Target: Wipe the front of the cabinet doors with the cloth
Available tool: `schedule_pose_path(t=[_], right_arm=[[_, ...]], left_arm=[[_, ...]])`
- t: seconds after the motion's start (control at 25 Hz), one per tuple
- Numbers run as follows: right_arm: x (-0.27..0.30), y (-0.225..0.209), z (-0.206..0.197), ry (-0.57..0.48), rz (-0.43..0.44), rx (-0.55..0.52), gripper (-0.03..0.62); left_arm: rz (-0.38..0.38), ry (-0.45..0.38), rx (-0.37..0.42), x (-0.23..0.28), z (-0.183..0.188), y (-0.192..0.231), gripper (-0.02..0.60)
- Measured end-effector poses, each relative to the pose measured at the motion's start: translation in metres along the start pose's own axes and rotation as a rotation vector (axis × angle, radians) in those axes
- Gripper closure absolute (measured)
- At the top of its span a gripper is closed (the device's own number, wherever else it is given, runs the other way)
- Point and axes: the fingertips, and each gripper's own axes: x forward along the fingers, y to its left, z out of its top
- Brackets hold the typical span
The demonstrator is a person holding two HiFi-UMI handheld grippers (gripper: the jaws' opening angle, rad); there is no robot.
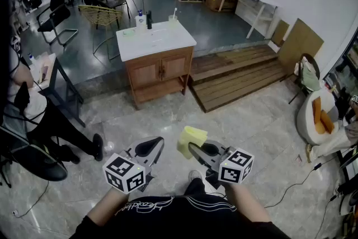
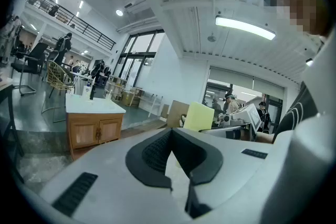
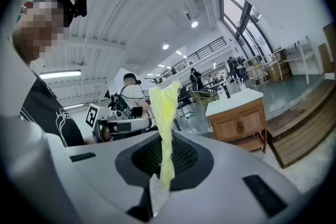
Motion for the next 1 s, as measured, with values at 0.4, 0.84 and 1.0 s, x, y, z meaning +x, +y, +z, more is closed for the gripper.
schedule_pose_path(t=[0.4,0.84,1.0], right_arm=[[-0.010,-0.042,0.013,0.011,-0.044,0.036,0.553],[-0.015,-0.147,0.024,0.049,-0.026,0.132,0.553],[-0.021,-0.203,0.025,0.066,-0.021,0.168,0.553]], left_arm=[[-0.004,0.003,-0.039,0.042,-0.003,0.011,0.575],[0.027,0.054,-0.106,0.147,-0.011,0.042,0.575],[0.040,0.086,-0.127,0.199,-0.018,0.051,0.575]])
